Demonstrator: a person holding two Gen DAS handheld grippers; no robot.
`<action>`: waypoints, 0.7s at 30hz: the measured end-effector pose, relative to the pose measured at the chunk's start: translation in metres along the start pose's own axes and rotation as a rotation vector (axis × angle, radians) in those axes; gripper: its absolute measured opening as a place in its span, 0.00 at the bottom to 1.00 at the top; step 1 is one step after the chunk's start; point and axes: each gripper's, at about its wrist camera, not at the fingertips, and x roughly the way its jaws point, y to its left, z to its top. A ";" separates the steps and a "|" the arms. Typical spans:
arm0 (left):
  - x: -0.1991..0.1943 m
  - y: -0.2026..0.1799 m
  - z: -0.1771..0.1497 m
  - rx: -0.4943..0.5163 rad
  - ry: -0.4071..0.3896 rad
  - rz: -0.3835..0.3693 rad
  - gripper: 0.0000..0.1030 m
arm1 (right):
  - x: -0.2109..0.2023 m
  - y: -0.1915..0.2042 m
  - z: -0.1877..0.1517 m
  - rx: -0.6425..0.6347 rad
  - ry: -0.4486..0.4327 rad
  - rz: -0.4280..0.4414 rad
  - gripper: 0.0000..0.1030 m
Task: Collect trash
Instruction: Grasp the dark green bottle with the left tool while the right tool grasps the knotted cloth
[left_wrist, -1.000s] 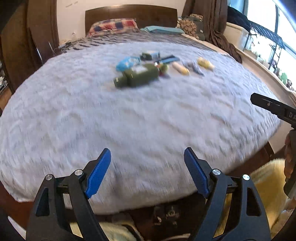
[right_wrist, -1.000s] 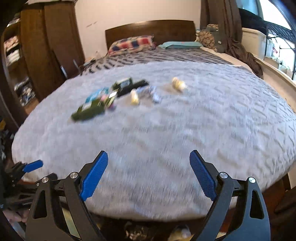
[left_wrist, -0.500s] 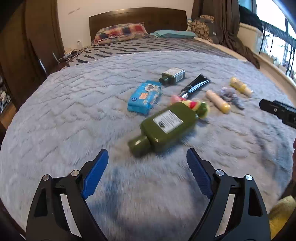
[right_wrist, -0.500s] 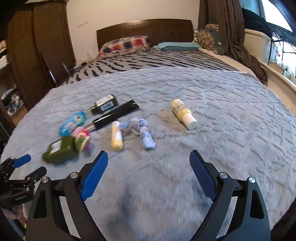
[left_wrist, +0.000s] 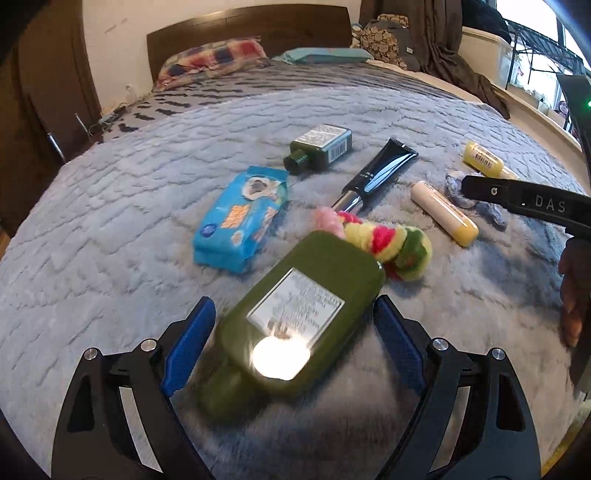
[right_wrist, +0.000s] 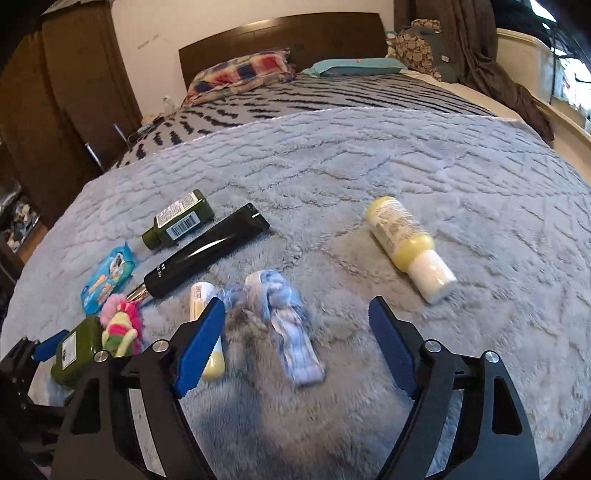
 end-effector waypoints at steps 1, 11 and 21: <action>0.005 0.000 0.002 -0.005 0.009 -0.004 0.80 | 0.003 0.001 0.000 -0.005 0.009 -0.002 0.71; 0.006 0.008 0.001 -0.067 0.022 -0.055 0.74 | 0.004 0.007 -0.006 -0.035 0.020 -0.029 0.32; -0.023 0.009 -0.026 -0.105 0.017 -0.058 0.74 | -0.042 0.019 -0.041 -0.087 -0.025 -0.013 0.29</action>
